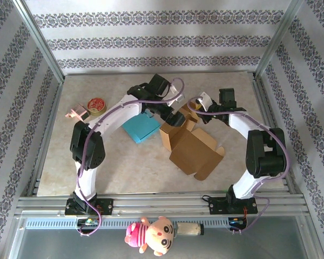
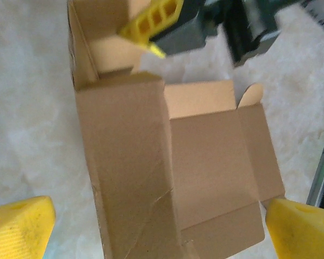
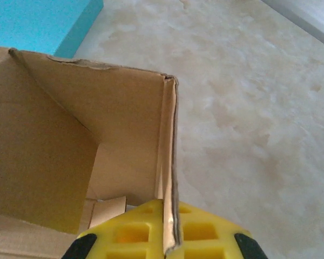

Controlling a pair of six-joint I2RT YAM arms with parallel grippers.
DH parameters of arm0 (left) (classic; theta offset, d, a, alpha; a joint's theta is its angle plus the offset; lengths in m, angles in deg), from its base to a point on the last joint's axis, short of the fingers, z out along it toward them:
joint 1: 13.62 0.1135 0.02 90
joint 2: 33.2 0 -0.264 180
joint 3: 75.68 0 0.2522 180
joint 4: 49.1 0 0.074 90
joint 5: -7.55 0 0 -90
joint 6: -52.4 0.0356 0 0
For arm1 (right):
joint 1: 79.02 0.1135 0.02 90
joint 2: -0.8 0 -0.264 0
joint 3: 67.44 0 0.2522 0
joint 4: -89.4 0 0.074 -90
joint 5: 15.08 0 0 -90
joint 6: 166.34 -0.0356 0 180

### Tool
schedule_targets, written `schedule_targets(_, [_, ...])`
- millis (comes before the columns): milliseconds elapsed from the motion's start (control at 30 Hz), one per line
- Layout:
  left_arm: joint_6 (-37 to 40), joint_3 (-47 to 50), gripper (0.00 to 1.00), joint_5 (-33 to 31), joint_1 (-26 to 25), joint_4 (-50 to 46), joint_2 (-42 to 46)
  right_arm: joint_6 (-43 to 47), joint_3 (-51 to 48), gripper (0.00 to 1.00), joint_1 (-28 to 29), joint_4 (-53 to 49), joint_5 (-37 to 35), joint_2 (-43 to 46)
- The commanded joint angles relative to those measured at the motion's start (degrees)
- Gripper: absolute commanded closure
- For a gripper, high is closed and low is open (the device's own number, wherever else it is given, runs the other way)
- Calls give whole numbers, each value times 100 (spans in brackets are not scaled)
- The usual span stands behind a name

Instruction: Fold the paper box

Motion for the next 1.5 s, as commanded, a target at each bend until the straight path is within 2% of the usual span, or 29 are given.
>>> schedule_targets(0, [-347,-163,2,-499,-116,-596,-181,-97,234,100,36,74,-193,-142])
schedule_targets(67, [-501,-143,6,-956,-179,-542,-256,-144,258,100,39,114,-198,-177])
schedule_targets(133, [-574,-93,17,-1269,-254,-415,-286,-268,278,100,70,133,-203,-196])
schedule_targets(233, [-853,81,34,-1280,-296,-32,-193,-717,380,100,128,97,-352,-217])
schedule_targets(300, [-1082,167,42,-1329,-303,172,-114,-1447,536,100,180,-34,-694,-265])
schedule_targets(400, [-1225,213,49,-1700,-372,274,-43,-2527,814,99,277,-442,-1006,-355])
schedule_targets(500, [-1235,124,52,-2032,-435,190,-95,-3357,769,98,401,-441,-1019,-339])
schedule_targets(633, [-1227,-2,56,-2460,-497,46,-206,-3923,1027,93,637,-811,-1121,-472])
schedule_targets(900, [-902,-136,58,-3418,-639,-118,-233,-4404,2352,93,934,-2901,-1129,-953])
schedule_targets(1000, [-841,-138,55,-3630,-657,8,-200,-4858,2707,93,959,-3302,-1131,-1048])
schedule_targets(1067, [-830,-123,41,-3631,-667,142,-127,-4979,2638,93,983,-3283,-1229,-1014])
schedule_targets(1133, [-869,-96,24,-3547,-666,322,49,-4892,2399,96,1043,-3014,-1661,-923])
schedule_targets(1200, [-986,-28,17,-3611,-666,452,314,-4867,2256,100,1072,-2835,-2056,-864])
schedule_targets(1367, [-1446,657,14,-3712,-667,1119,1367,-4886,1820,100,1147,-2168,-2595,-668])
schedule_targets(1467, [-2046,1193,23,-3564,-785,1419,2028,-5026,1571,100,1156,-1831,-2712,-521])
